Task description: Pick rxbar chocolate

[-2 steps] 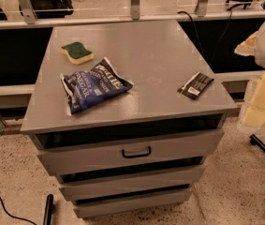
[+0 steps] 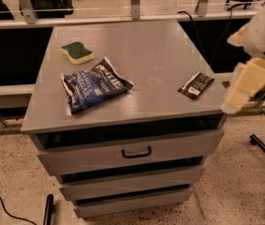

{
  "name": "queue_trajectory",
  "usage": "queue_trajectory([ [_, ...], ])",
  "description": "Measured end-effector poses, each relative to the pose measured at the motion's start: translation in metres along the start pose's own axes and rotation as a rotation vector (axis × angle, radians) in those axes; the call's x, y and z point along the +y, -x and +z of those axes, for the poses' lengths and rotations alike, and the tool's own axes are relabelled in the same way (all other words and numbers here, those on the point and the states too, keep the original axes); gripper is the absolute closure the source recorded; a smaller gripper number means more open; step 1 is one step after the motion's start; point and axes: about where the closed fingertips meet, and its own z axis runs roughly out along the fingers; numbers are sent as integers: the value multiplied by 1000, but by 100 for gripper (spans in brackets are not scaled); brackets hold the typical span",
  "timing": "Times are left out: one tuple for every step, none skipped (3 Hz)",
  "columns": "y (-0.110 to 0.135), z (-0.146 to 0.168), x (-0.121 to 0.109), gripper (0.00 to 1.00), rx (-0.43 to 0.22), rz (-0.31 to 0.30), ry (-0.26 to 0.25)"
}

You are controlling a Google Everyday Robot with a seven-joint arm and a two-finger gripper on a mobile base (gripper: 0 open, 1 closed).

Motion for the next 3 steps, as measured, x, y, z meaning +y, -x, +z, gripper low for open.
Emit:
queue_trajectory([
  [20,30,-54,0,-141,86,-28],
  [34,51,-86,0,-221,141,-38],
  [35,90,-107,0,-235,225,-30],
])
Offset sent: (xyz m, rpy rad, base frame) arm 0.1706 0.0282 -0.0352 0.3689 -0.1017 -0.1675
